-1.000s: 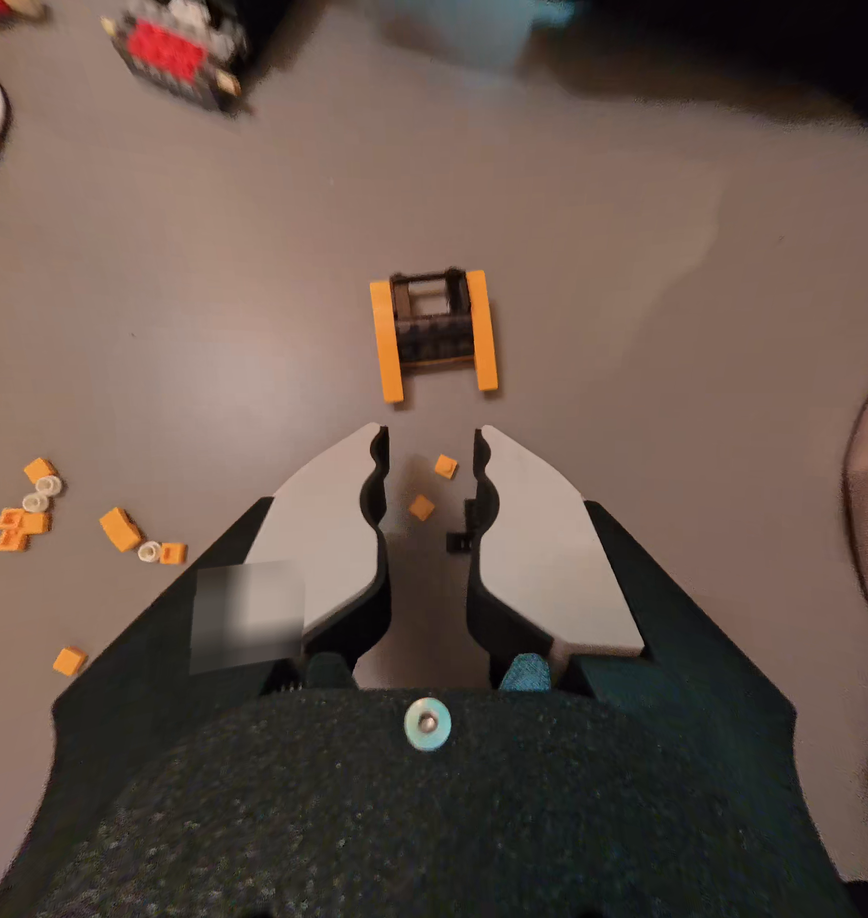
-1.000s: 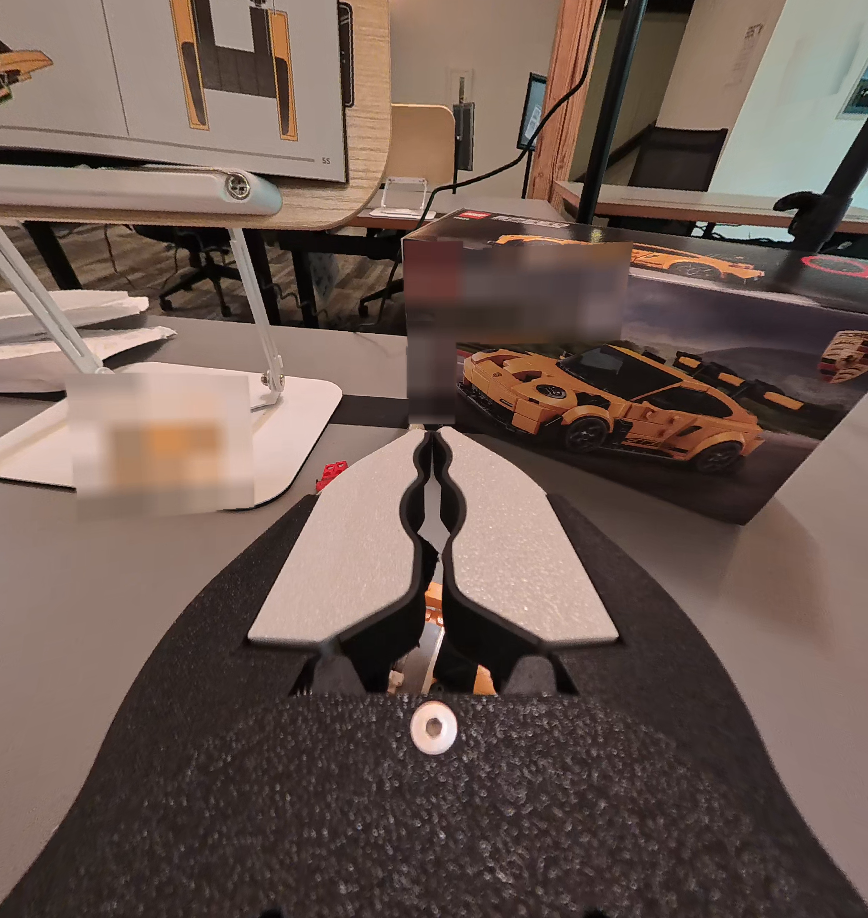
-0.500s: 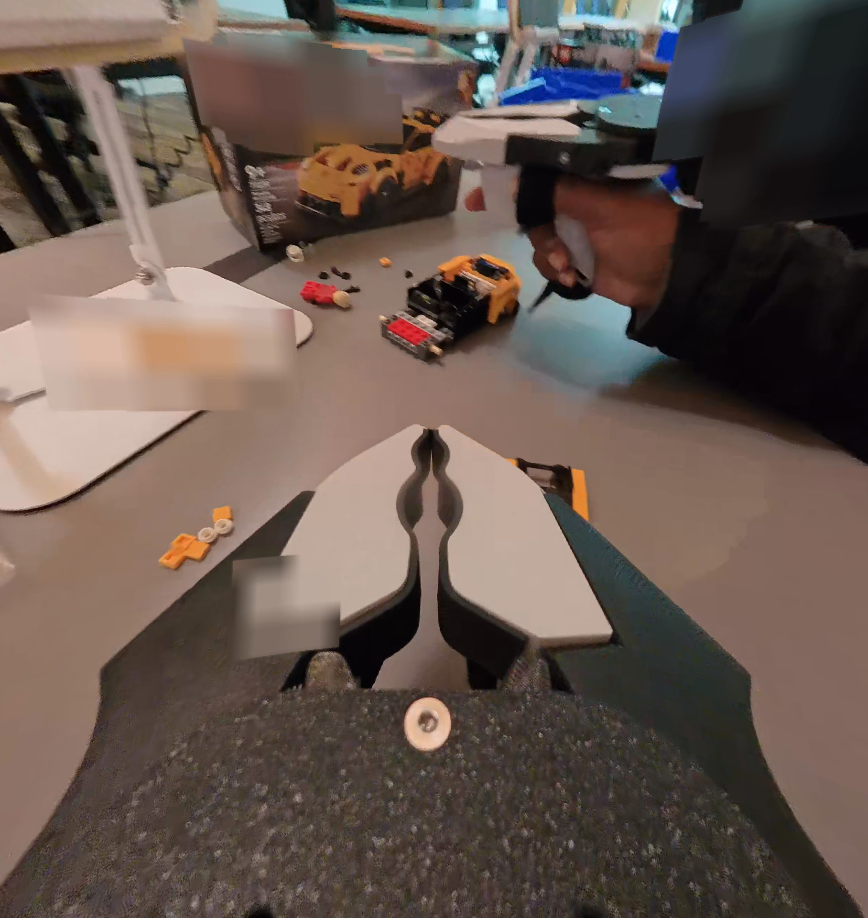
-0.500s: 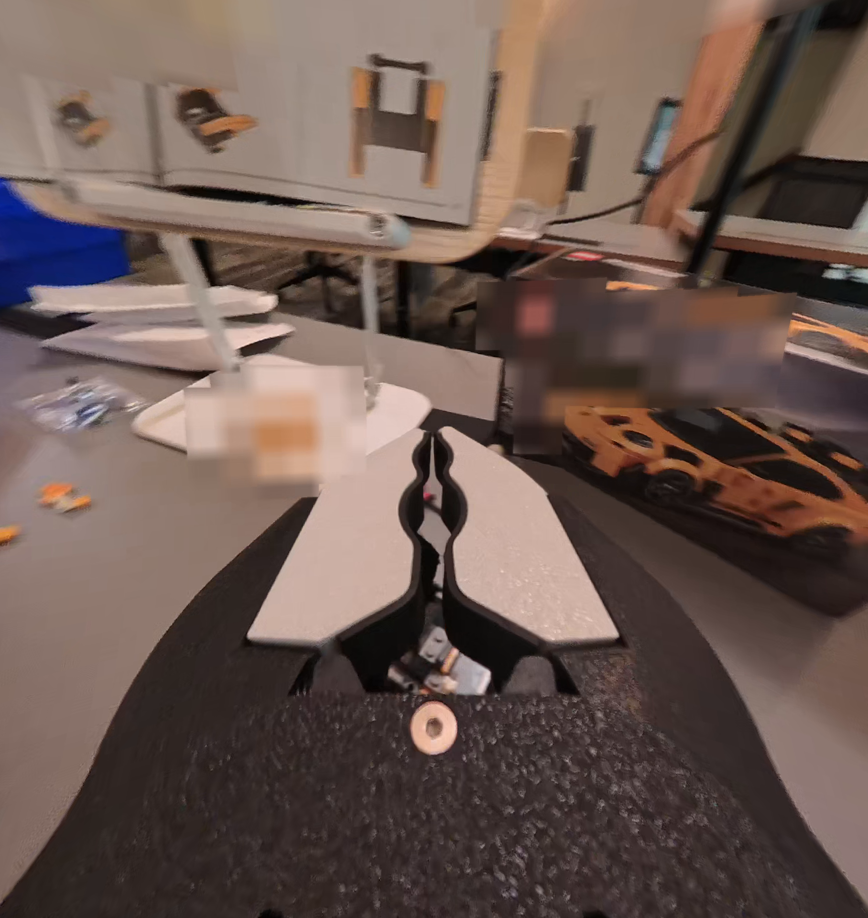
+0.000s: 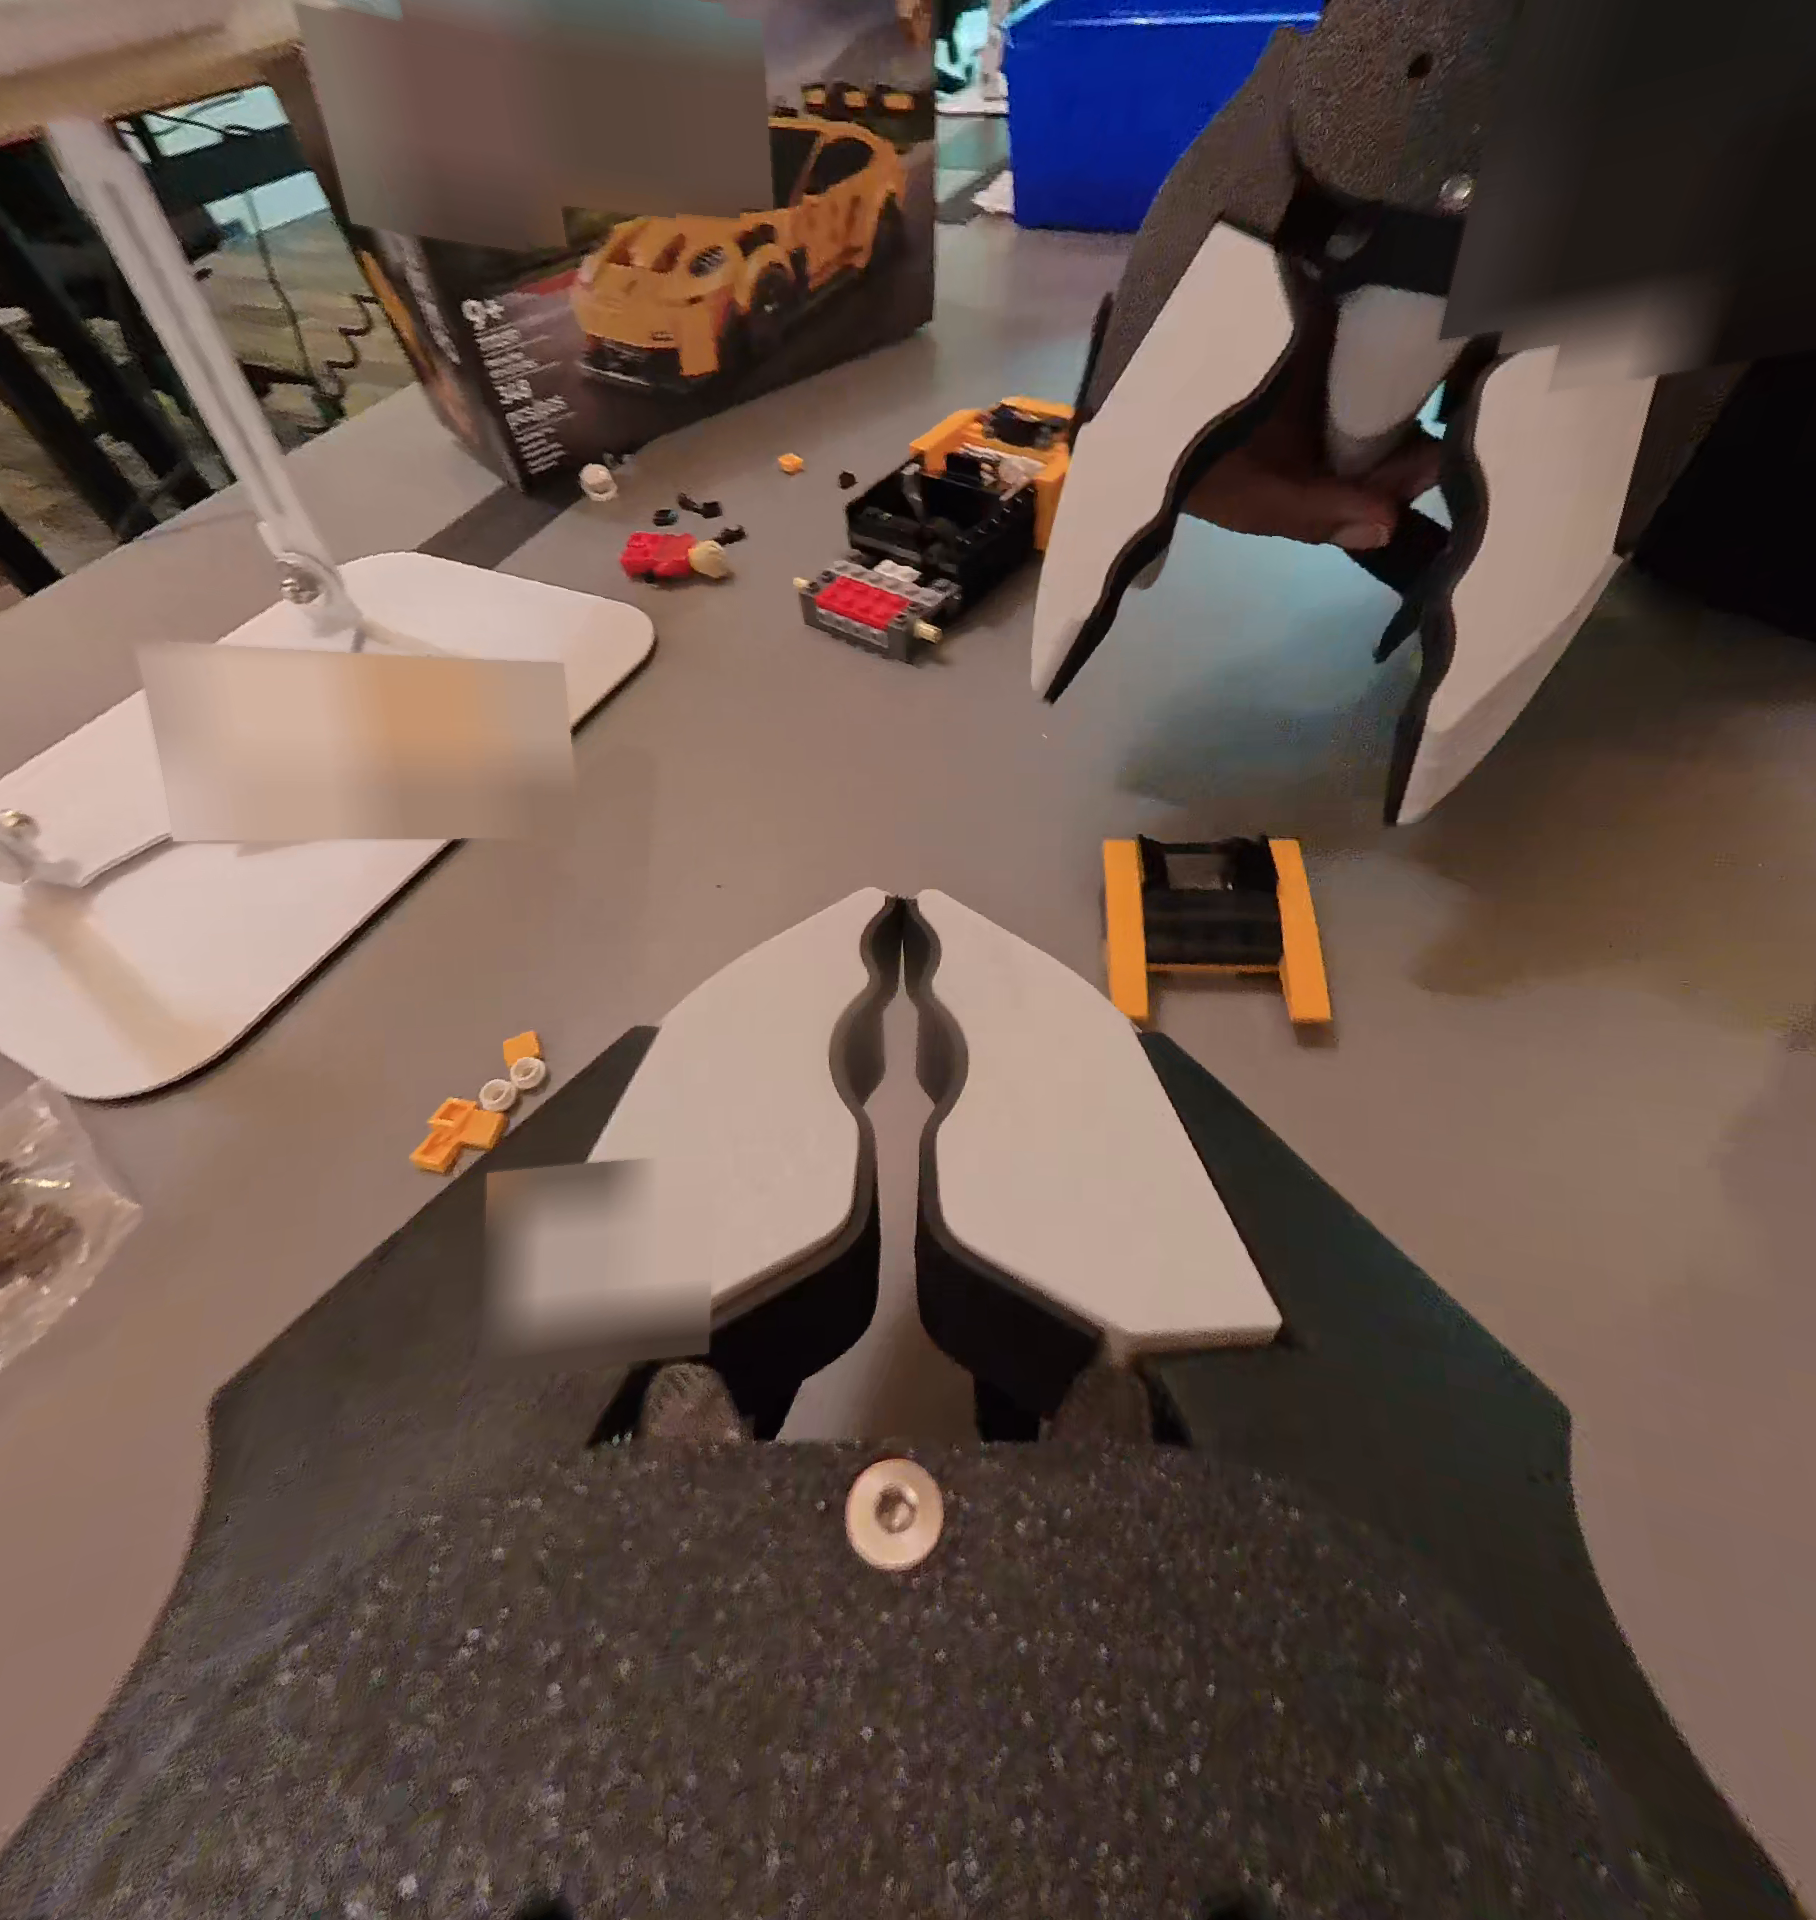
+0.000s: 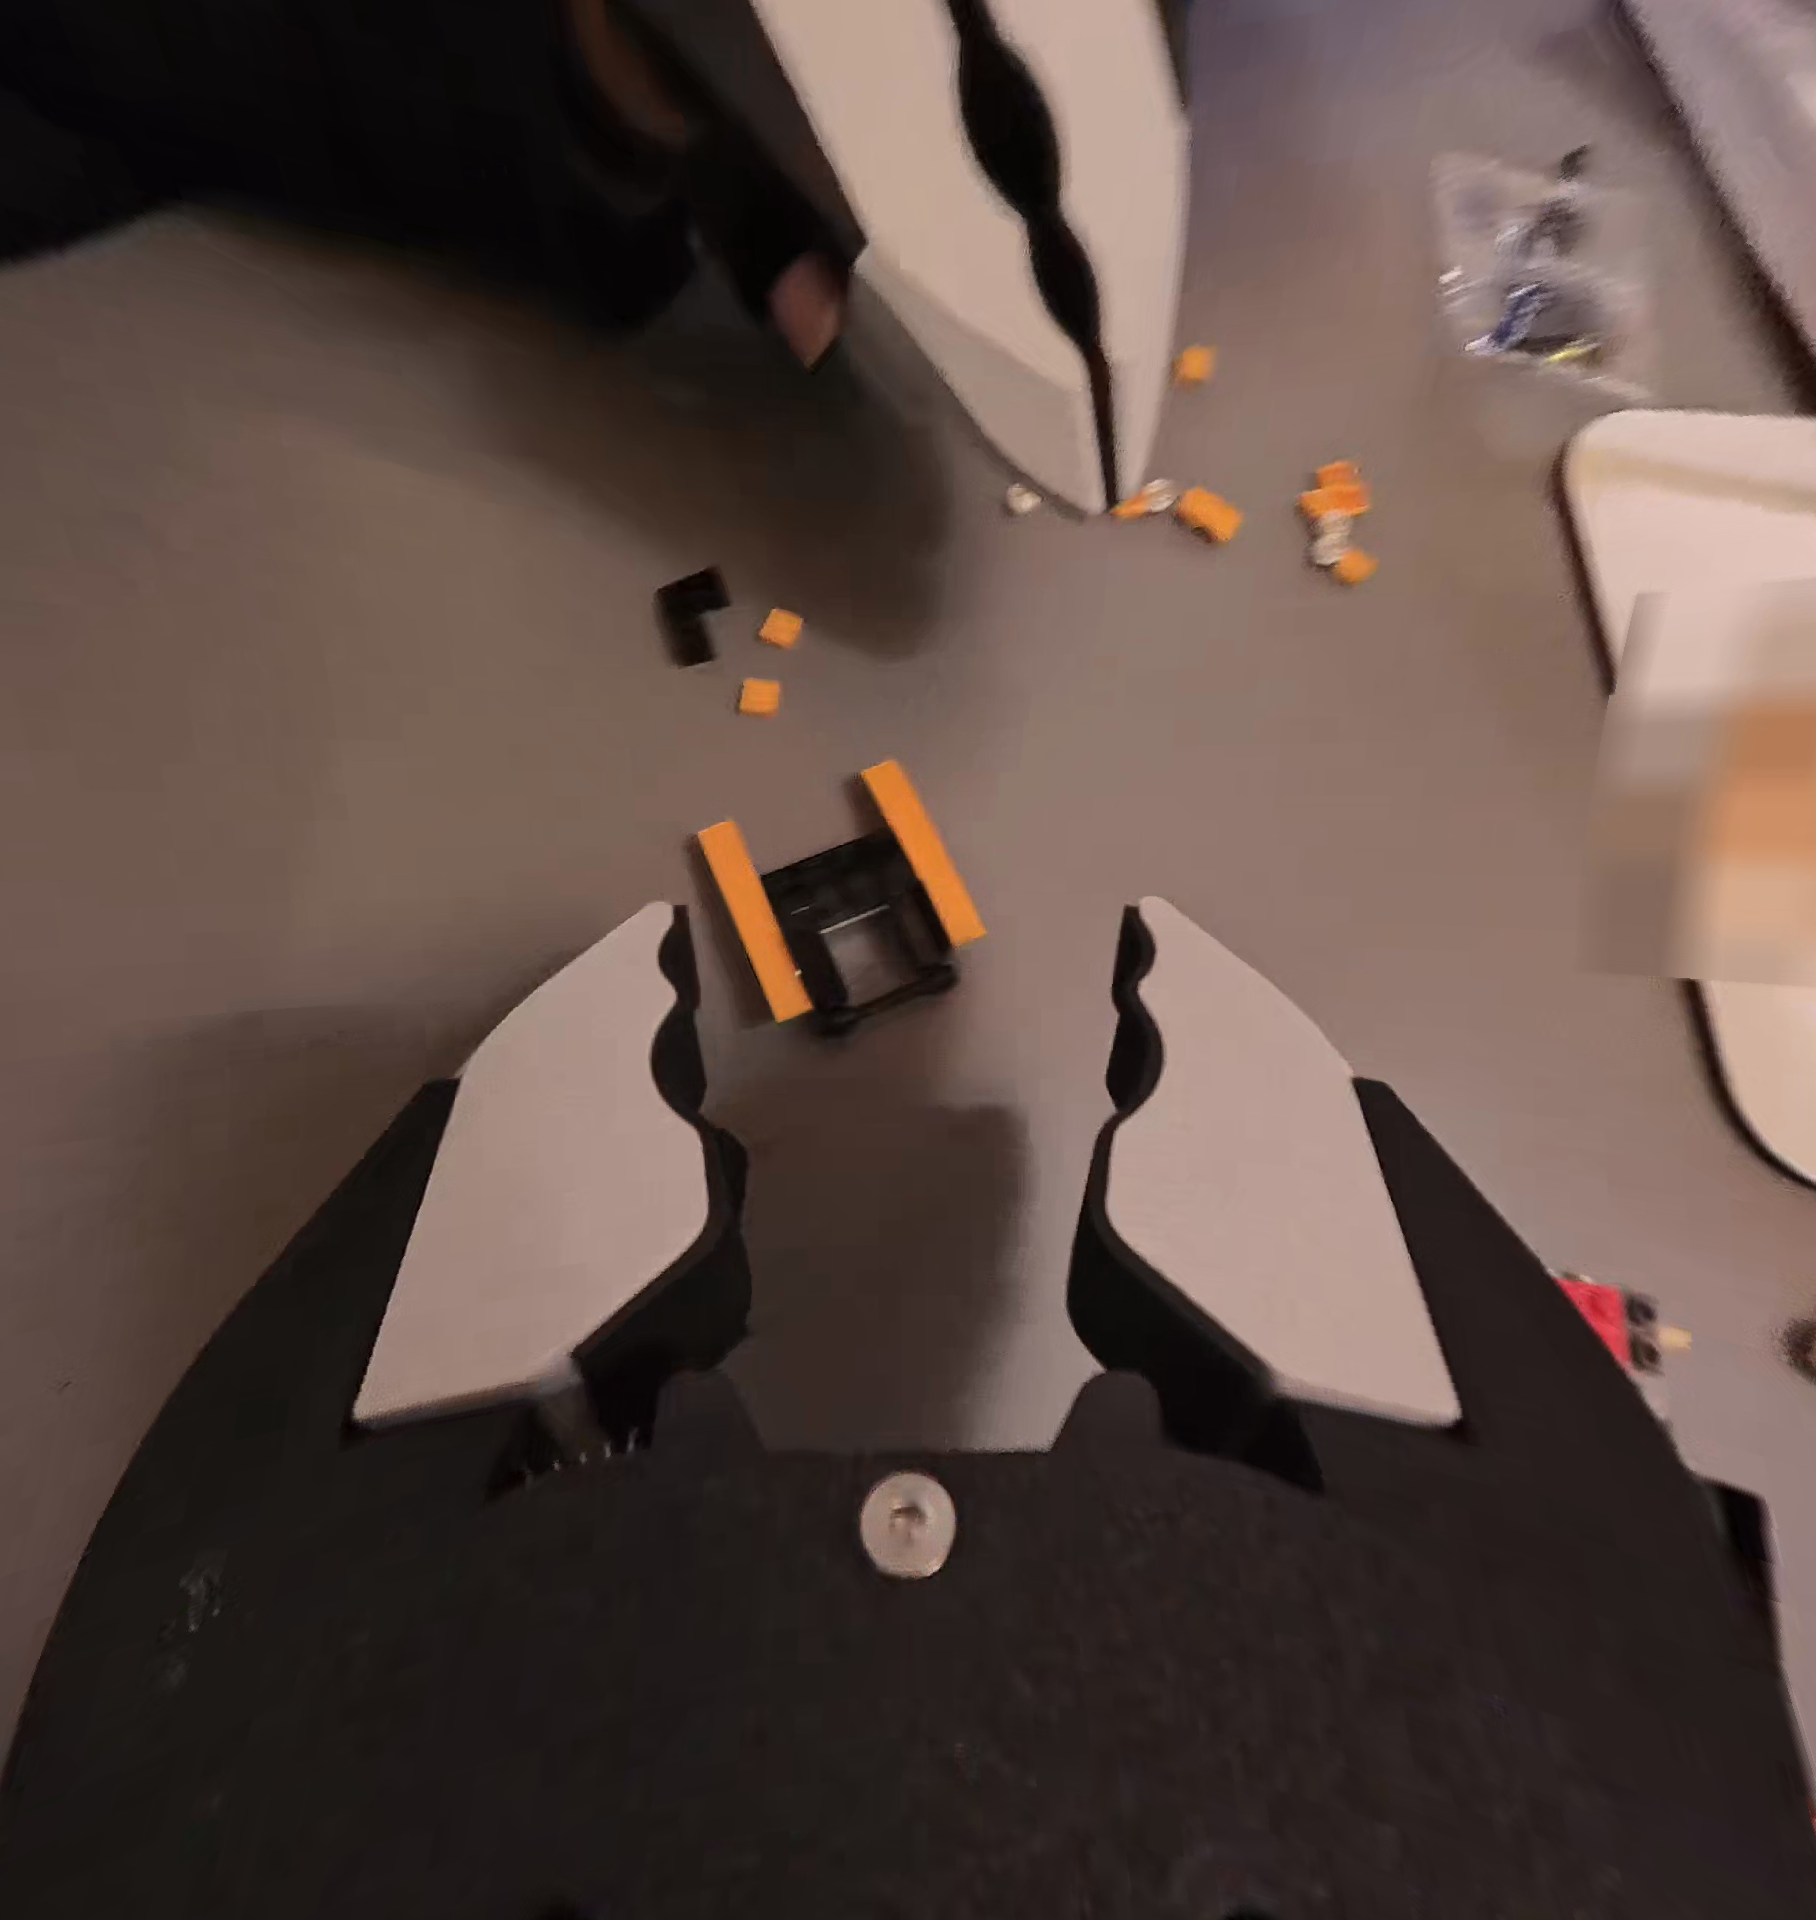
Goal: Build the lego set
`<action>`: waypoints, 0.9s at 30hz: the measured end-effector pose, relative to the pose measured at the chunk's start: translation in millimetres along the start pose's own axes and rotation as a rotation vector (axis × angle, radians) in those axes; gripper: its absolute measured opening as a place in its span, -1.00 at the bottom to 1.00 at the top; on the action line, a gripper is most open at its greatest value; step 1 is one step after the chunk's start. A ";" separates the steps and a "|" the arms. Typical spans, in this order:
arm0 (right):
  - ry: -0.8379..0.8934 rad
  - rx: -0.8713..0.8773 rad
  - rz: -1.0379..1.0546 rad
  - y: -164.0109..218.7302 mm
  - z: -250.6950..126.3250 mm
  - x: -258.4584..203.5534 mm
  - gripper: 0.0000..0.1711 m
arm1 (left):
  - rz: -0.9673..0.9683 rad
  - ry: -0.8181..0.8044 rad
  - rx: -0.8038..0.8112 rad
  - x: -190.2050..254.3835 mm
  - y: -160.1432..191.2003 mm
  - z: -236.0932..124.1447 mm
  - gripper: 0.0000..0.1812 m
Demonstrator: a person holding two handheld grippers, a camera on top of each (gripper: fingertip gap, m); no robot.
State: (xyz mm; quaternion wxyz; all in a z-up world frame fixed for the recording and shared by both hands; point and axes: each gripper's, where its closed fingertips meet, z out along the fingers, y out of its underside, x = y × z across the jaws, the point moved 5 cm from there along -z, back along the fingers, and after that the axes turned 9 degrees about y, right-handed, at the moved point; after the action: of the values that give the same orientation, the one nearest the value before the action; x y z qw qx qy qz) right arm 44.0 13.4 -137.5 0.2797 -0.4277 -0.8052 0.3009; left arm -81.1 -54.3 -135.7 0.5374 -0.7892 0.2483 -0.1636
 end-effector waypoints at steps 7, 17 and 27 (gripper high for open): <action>-0.028 -0.112 -0.036 11.3 27.0 -8.1 -0.06 | 0.024 0.148 -0.045 17.0 5.5 4.9 -1.00; -0.026 -0.110 -0.017 10.8 28.1 -7.4 -0.26 | 0.175 0.386 -0.222 75.6 6.1 21.6 -0.93; -0.040 -0.164 -0.009 12.9 29.6 -10.1 -0.32 | 0.273 0.271 -0.390 81.0 19.7 40.1 -0.97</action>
State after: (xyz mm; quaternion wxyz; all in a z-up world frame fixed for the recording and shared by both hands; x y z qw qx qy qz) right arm 34.6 3.4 -168.5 0.2289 -0.4393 -0.8345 0.2414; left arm 2.4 -75.5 -169.5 0.3544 -0.8079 0.4488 -0.1426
